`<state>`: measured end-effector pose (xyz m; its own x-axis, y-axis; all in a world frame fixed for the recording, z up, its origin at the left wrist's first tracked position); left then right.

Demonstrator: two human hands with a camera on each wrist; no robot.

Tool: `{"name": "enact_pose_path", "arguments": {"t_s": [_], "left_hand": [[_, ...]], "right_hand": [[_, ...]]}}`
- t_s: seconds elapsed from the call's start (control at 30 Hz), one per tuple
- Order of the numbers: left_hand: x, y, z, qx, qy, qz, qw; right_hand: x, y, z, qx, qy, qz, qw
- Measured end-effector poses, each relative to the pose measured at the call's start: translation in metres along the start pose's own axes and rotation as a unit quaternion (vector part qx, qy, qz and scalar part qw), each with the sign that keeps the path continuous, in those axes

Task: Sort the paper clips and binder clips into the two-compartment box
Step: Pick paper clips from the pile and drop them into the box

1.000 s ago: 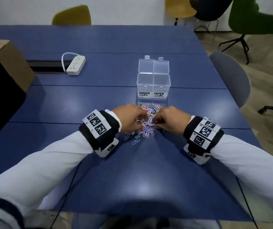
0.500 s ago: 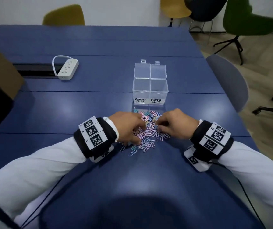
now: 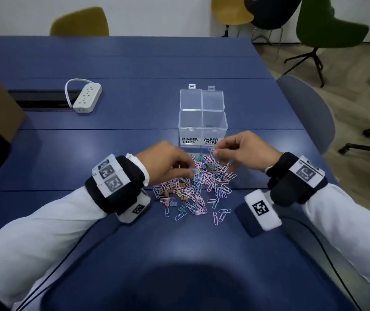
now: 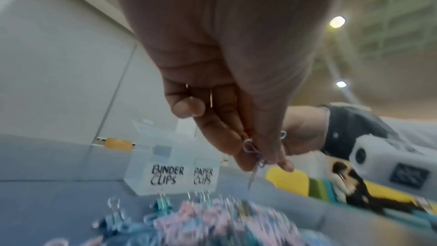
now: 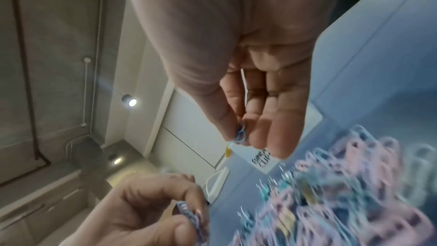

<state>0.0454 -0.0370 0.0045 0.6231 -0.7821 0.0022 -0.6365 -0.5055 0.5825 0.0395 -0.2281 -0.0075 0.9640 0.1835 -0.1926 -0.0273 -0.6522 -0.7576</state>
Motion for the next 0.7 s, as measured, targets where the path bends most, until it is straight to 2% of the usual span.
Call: {"name": "enact_pose_path", "arguments": {"t_s": [0.2,0.27,0.37,0.5,0.63,0.7], "left_hand": [[0.016,-0.016,-0.066,-0.077,0.155,-0.044,0.984],[0.027,-0.022,-0.081,-0.120,0.200,-0.067,0.970],[0.048,-0.027,-0.092,-0.189,0.241,-0.086,0.948],[0.079,-0.026,-0.085,-0.213,0.231,-0.106,0.944],[0.107,-0.019,-0.071,-0.136,0.169,-0.144,0.965],[0.118,-0.019,-0.065,-0.102,0.159,-0.167,0.968]], "right_hand": [[0.031,-0.026,-0.044,0.036,0.082,-0.020,0.996],[0.043,-0.036,-0.051,-0.006,0.106,-0.021,0.994],[0.057,-0.043,-0.062,-0.135,0.167,-0.006,0.977],[0.067,-0.035,-0.064,-0.229,0.169,0.027,0.958],[0.064,-0.025,-0.058,-0.286,0.129,0.022,0.949],[0.059,-0.022,-0.061,-0.277,0.122,0.010,0.953]]}}
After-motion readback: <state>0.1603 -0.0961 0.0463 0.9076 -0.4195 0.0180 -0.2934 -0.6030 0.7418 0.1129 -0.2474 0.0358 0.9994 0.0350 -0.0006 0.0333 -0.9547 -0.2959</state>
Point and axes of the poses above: each hand's wrist, its own x-axis towards the middle knuckle, its own z-axis out of the palm, y = z × x, the point moved 5 cm from there along x, towards the middle knuckle, and after that the axes turned 11 degrees about -x, right-handed, at the moved point
